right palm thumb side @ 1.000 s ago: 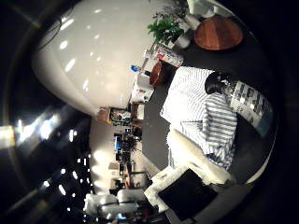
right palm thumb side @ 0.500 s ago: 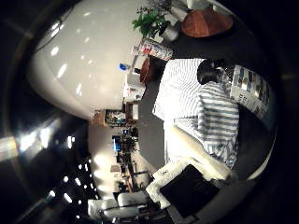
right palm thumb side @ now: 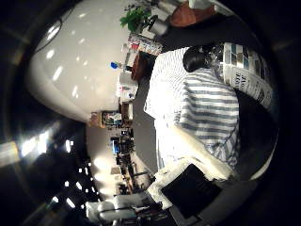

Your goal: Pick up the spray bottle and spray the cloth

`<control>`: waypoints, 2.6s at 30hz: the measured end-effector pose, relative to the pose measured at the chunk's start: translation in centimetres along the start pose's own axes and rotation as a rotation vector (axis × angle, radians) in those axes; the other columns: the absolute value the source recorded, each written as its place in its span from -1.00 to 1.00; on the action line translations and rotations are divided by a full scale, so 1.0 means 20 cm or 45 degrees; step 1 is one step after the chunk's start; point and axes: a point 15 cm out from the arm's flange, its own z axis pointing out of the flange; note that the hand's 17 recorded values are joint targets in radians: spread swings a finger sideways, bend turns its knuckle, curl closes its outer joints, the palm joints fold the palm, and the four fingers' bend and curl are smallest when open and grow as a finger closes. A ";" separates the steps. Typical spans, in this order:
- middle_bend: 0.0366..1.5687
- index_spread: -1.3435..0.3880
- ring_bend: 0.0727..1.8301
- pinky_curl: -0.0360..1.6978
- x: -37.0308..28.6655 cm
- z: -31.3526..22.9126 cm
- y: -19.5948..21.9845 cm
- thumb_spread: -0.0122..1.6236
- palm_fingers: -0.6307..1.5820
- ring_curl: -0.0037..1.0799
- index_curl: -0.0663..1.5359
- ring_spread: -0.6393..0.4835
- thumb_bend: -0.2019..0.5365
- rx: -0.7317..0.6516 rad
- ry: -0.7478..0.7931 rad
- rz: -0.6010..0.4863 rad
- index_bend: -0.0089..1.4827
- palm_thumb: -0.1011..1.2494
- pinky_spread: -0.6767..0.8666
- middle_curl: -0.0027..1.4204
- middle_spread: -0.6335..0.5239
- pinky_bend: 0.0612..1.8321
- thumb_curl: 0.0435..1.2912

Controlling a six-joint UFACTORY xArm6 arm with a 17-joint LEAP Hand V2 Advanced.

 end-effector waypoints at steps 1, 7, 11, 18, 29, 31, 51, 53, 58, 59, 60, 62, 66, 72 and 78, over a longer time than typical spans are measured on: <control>-0.76 0.51 -0.59 -0.60 0.02 0.01 0.00 0.29 -0.27 -0.55 -0.58 0.55 -0.51 0.000 0.007 0.004 -0.78 0.23 0.48 -0.52 0.56 -0.48 -0.54; -0.74 0.52 -0.56 -0.62 0.07 0.00 -0.03 0.29 -0.23 -0.54 -0.57 0.56 -0.50 0.019 0.017 0.032 -0.78 0.27 0.46 -0.51 0.54 -0.47 -0.53; -0.70 0.51 -0.46 -0.62 0.10 0.00 -0.04 0.28 -0.15 -0.50 -0.58 0.52 -0.49 0.018 0.021 0.052 -0.80 0.33 0.43 -0.50 0.50 -0.44 -0.52; -0.45 0.45 -0.14 -0.60 0.14 0.00 -0.05 0.28 0.01 -0.35 -0.60 0.11 -0.50 0.018 0.026 0.069 -0.77 0.43 0.01 -0.39 0.20 -0.29 -0.47; -0.29 0.42 -0.03 -0.64 0.20 0.06 0.00 0.29 -0.01 -0.29 -0.47 0.04 -0.52 -0.055 0.080 0.088 -0.71 0.32 -0.13 -0.28 0.08 -0.21 -0.45; -0.27 0.42 0.00 -0.65 0.21 0.08 0.02 0.29 0.01 -0.28 -0.45 0.04 -0.51 -0.078 0.084 0.096 -0.71 0.31 -0.11 -0.27 0.08 -0.21 -0.45; 0.13 0.03 0.27 -0.44 0.32 0.05 -0.05 0.20 0.63 -0.03 -0.03 -0.30 -0.50 -0.017 0.120 0.115 -0.28 0.58 -0.60 0.03 -0.37 0.25 -0.29; 0.17 0.03 0.31 -0.41 0.34 0.05 -0.05 0.19 0.62 0.00 0.01 -0.30 -0.50 -0.011 0.122 0.119 -0.23 0.59 -0.58 0.06 -0.37 0.29 -0.28; 0.29 0.03 0.40 -0.30 0.36 0.02 -0.07 0.12 0.55 0.10 0.15 -0.28 -0.50 0.009 0.114 0.109 -0.12 0.63 -0.50 0.16 -0.35 0.37 -0.19; 0.31 0.03 0.41 -0.28 0.36 0.01 -0.07 0.11 0.54 0.12 0.18 -0.28 -0.50 0.016 0.112 0.107 -0.09 0.63 -0.49 0.18 -0.34 0.38 -0.17; 0.32 0.04 0.42 -0.26 0.37 0.00 -0.07 0.10 0.53 0.14 0.21 -0.28 -0.51 0.022 0.112 0.106 -0.07 0.63 -0.47 0.20 -0.33 0.38 -0.16; 0.33 0.04 0.43 -0.23 0.38 -0.02 -0.08 0.10 0.52 0.16 0.24 -0.28 -0.50 0.030 0.112 0.106 -0.05 0.64 -0.46 0.22 -0.33 0.38 -0.14; 0.37 0.05 0.45 -0.16 0.39 -0.05 -0.09 0.12 0.51 0.21 0.29 -0.27 -0.50 0.049 0.110 0.104 0.01 0.64 -0.44 0.26 -0.31 0.37 -0.11; 0.40 0.07 0.46 -0.06 0.37 -0.10 -0.10 0.15 0.50 0.26 0.33 -0.28 -0.50 0.074 0.108 0.085 0.08 0.65 -0.44 0.30 -0.30 0.32 -0.09; 0.41 0.09 0.46 0.04 0.34 -0.15 -0.11 0.18 0.50 0.31 0.34 -0.28 -0.50 0.098 0.103 0.067 0.11 0.66 -0.45 0.32 -0.29 0.29 -0.08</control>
